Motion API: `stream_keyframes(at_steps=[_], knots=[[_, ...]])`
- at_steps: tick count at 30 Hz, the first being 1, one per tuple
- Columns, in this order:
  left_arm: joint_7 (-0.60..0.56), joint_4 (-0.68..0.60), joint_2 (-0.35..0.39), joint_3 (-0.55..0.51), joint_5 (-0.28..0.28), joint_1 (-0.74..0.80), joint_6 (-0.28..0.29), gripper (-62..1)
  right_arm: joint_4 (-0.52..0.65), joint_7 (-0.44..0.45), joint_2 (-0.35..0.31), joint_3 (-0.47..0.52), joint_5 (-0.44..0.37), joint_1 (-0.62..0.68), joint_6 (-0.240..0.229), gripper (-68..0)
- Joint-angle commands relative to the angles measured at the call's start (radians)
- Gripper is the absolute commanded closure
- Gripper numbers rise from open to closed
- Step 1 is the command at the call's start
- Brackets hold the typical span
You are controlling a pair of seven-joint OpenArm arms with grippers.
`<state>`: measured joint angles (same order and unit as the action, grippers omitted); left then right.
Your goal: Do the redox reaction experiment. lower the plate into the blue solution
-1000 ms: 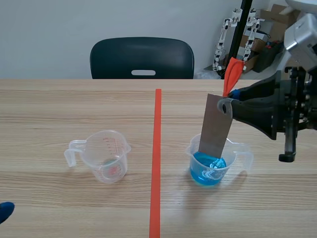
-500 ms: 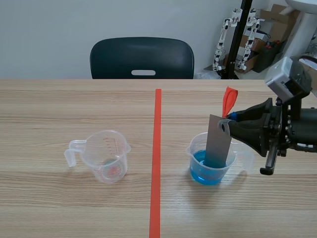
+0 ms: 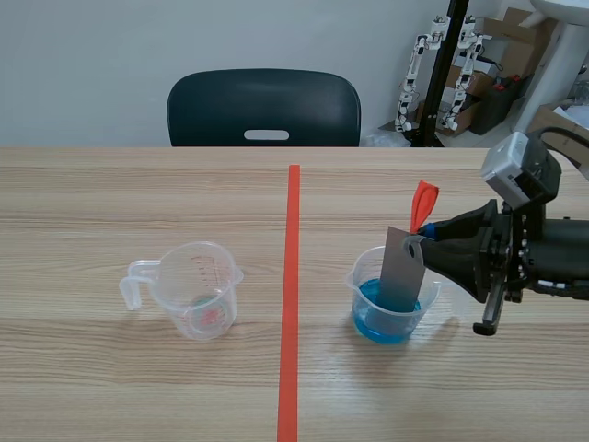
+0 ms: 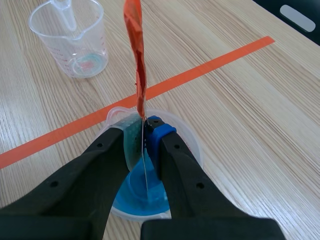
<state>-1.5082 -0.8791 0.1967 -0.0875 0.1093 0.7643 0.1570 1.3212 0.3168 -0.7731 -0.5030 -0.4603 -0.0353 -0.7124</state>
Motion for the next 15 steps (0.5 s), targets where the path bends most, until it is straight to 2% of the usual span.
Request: stream_keyframes(at_steps=[1,4,15], knots=[[-0.024,-0.014,-0.002,-0.001,0.021,0.004,0.002,-62.3,0.014,0.011,-0.013,0.023,-0.010,-0.017,0.001,-0.6],[-0.025,-0.014,-0.002,-0.001,0.045,-0.003,-0.016,-62.3,0.014,0.010,-0.013,0.023,-0.001,-0.017,0.002,-0.6],[-0.040,-0.014,-0.002,-0.001,0.028,-0.003,-0.016,-62.3,0.014,0.011,-0.014,0.023,0.001,-0.017,0.002,-0.6]])
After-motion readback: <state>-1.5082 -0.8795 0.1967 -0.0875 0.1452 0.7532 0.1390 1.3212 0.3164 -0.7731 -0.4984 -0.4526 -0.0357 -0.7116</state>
